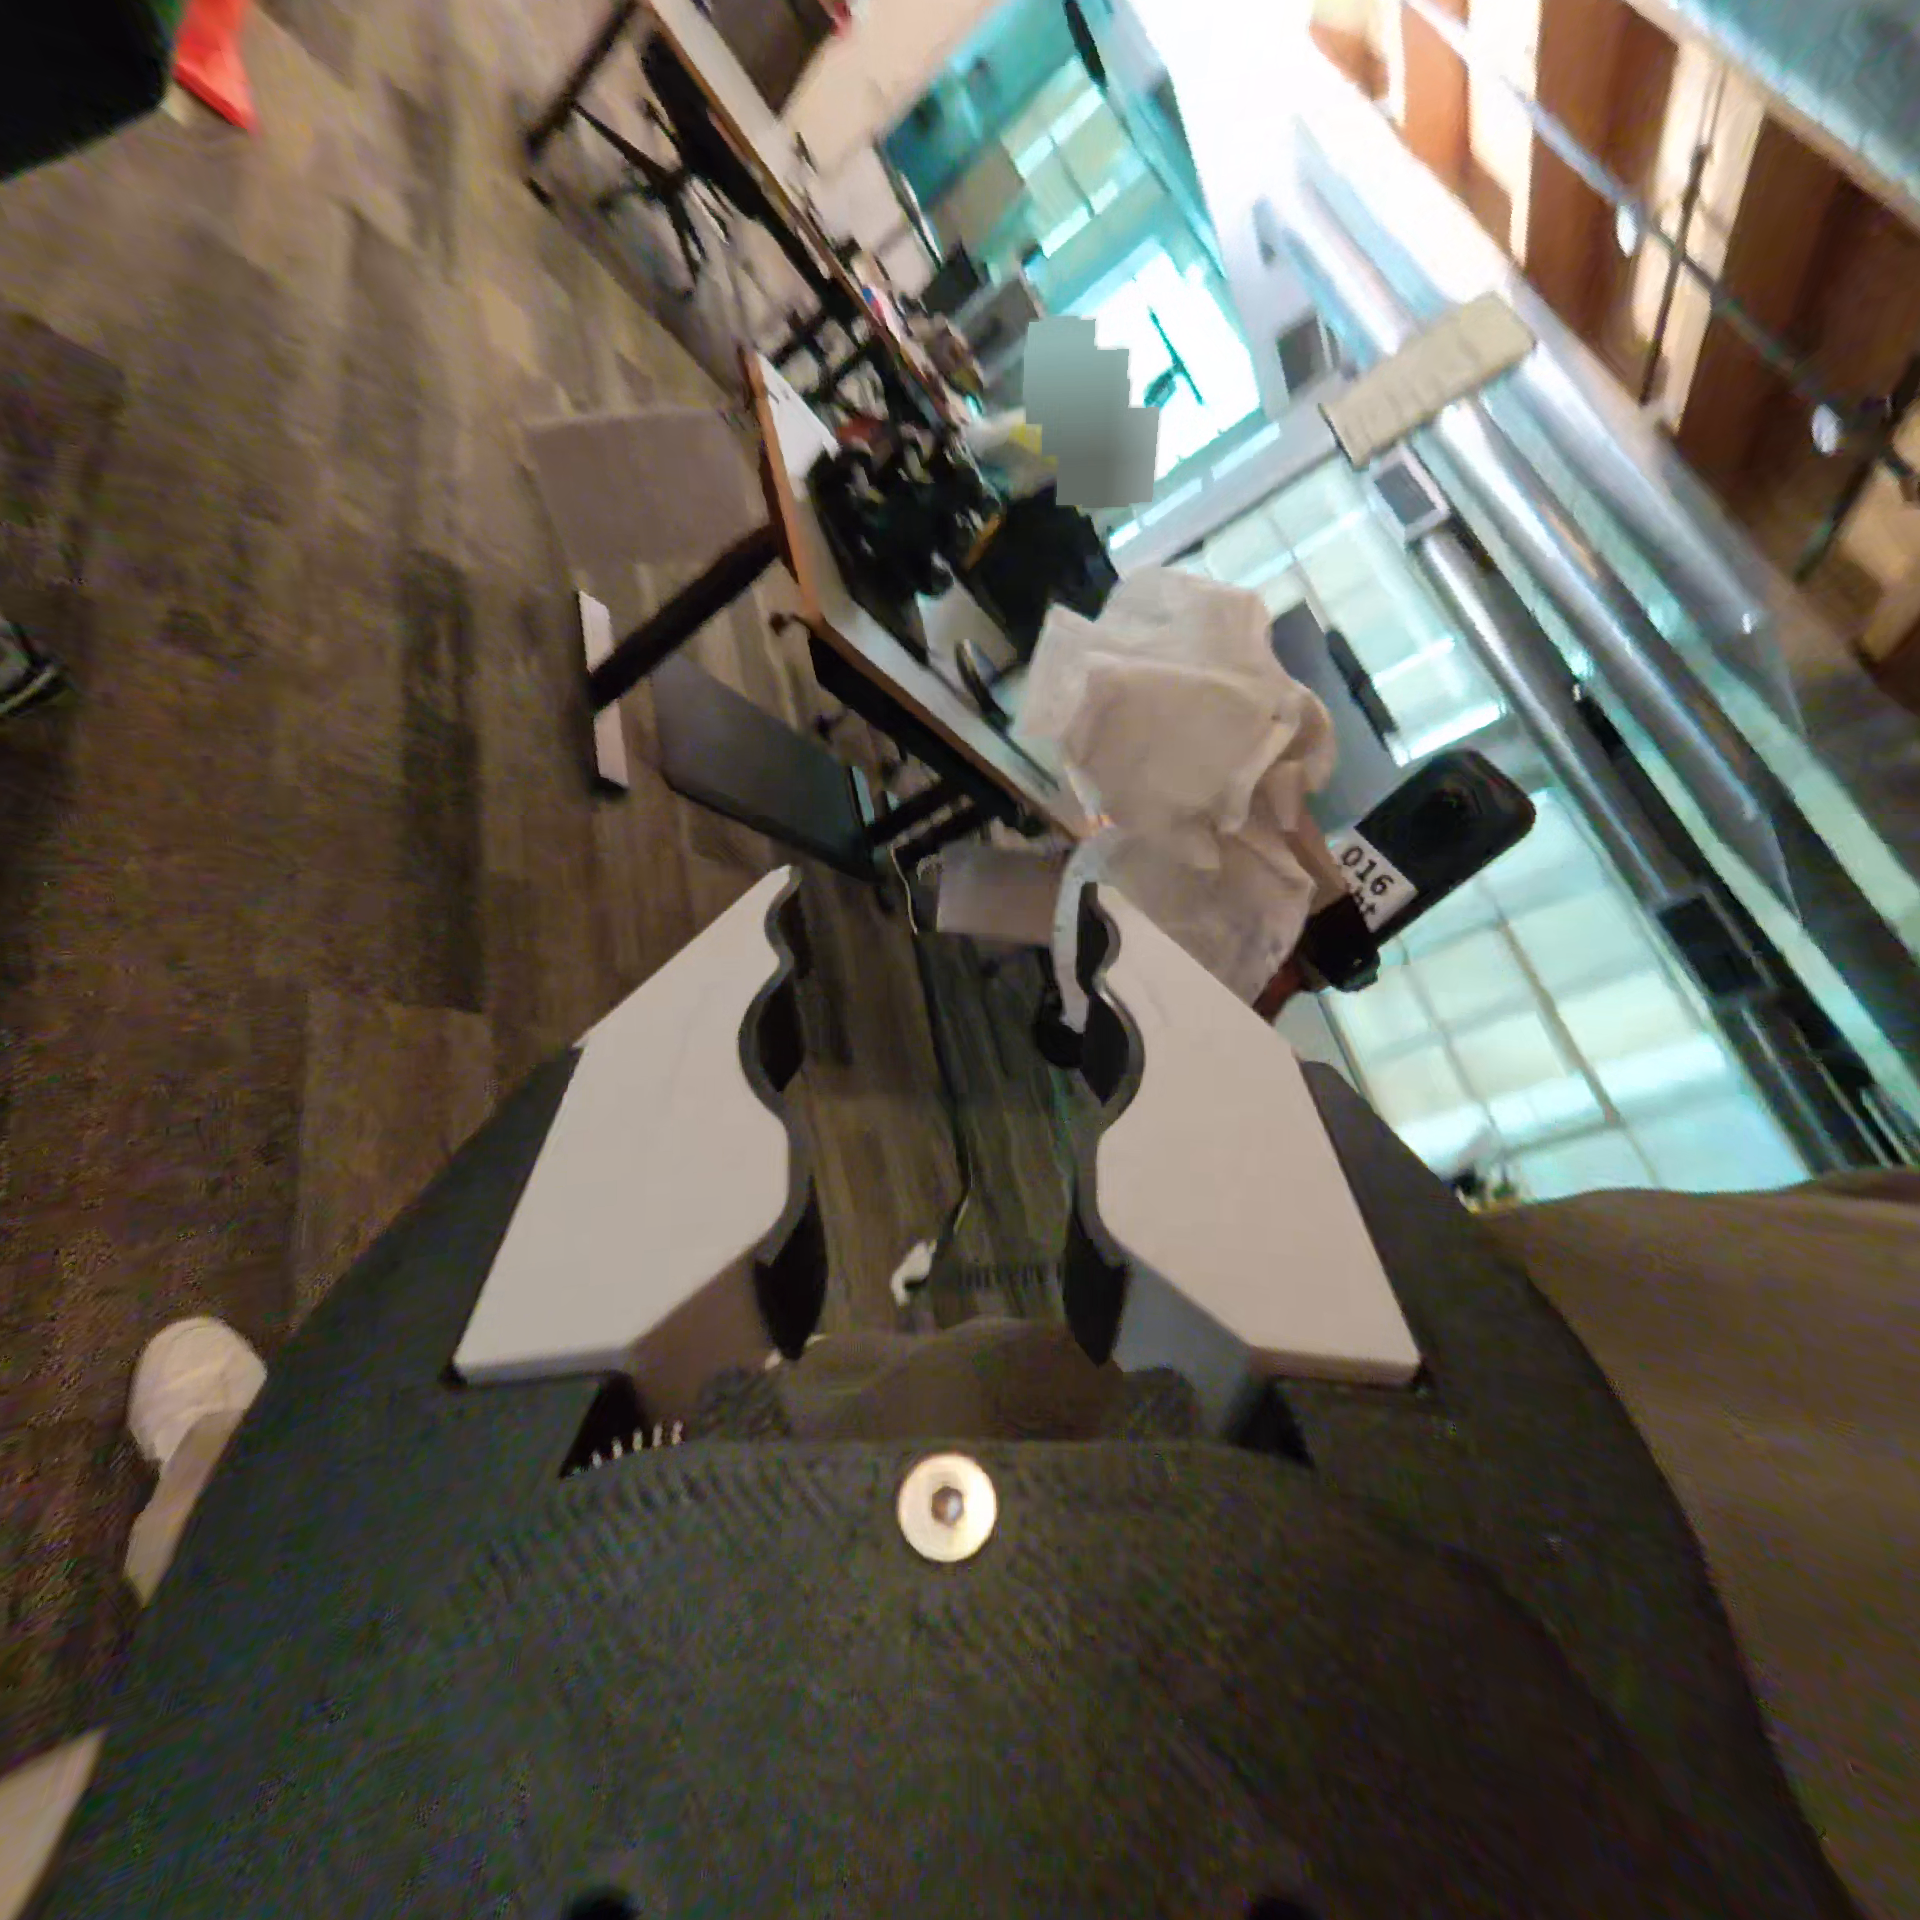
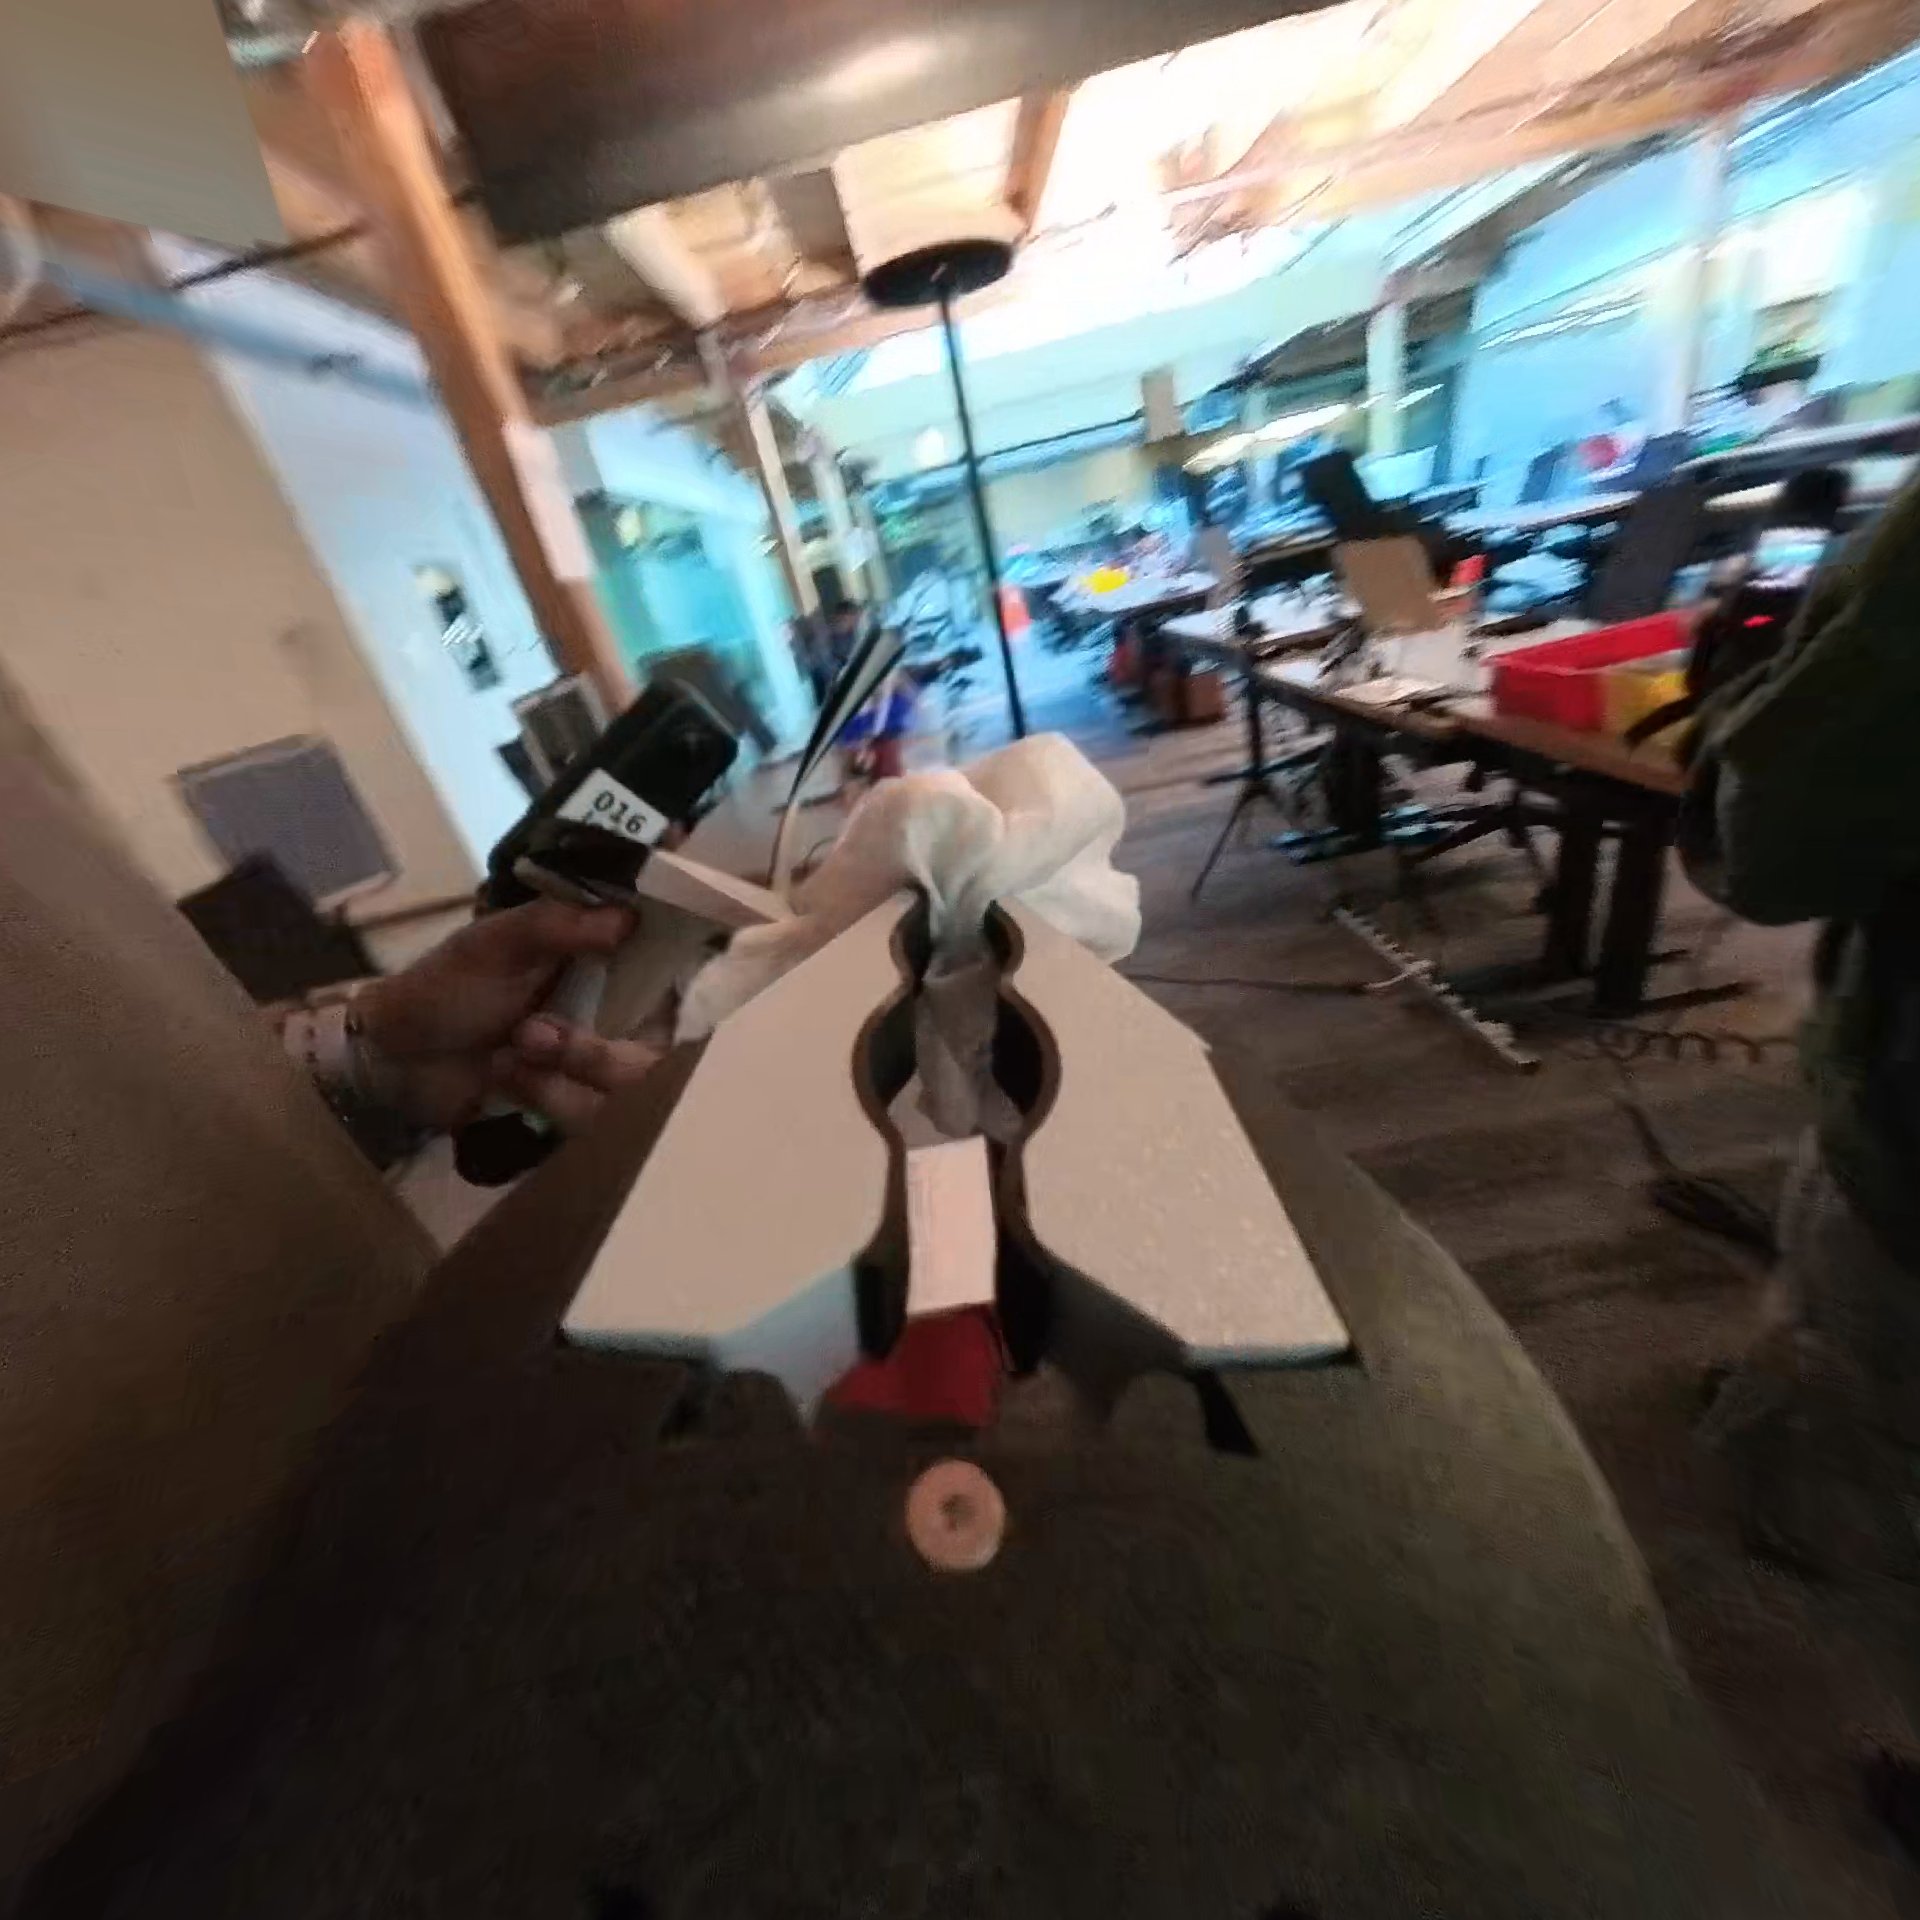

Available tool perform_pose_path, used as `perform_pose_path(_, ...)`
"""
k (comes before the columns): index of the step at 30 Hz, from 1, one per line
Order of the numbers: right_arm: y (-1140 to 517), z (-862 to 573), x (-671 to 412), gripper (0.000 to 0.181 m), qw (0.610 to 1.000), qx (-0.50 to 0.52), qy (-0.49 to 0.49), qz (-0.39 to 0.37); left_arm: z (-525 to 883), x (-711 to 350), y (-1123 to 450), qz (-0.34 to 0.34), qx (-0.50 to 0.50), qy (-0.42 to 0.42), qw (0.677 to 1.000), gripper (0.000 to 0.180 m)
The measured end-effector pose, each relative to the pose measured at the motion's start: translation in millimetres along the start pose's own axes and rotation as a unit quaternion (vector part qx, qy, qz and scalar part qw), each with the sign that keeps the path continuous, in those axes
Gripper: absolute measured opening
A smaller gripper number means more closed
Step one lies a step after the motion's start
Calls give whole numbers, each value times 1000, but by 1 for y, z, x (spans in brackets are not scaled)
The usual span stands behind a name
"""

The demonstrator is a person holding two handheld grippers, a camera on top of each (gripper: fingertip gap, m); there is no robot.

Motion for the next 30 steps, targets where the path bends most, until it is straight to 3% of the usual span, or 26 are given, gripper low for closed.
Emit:
perform_pose_path(5, -107, -105, -7, 6, 984, -172, -14, 52, 27, -53, -9, -113, -101, 30, 988, 46)
perform_pose_path(11, -262, -144, 21, 6, 944, -315, 35, 95, 102, -105, 30, -262, -195, 75, 942, 46)
perform_pose_path(16, -398, -157, 46, 6, 910, -396, -63, 107, 157, -167, 77, -328, -239, 85, 910, 48)
perform_pose_path(23, -573, -185, 51, 7, 883, -446, -81, 121, 203, -258, 133, -337, -347, 65, 873, 57)
perform_pose_path(30, -769, -234, 92, 7, 853, -496, -102, 130, 296, -354, 149, -336, -501, 74, 794, 71)
Point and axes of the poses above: each gripper's, where its closed fingertips meet, y back along the fingers, x out of its underside, z = x × y across the jaws, the point moved 10 cm from there along y, back along the fingers, and after that the axes turned 8 degrees about y, right-handed, at the moved point
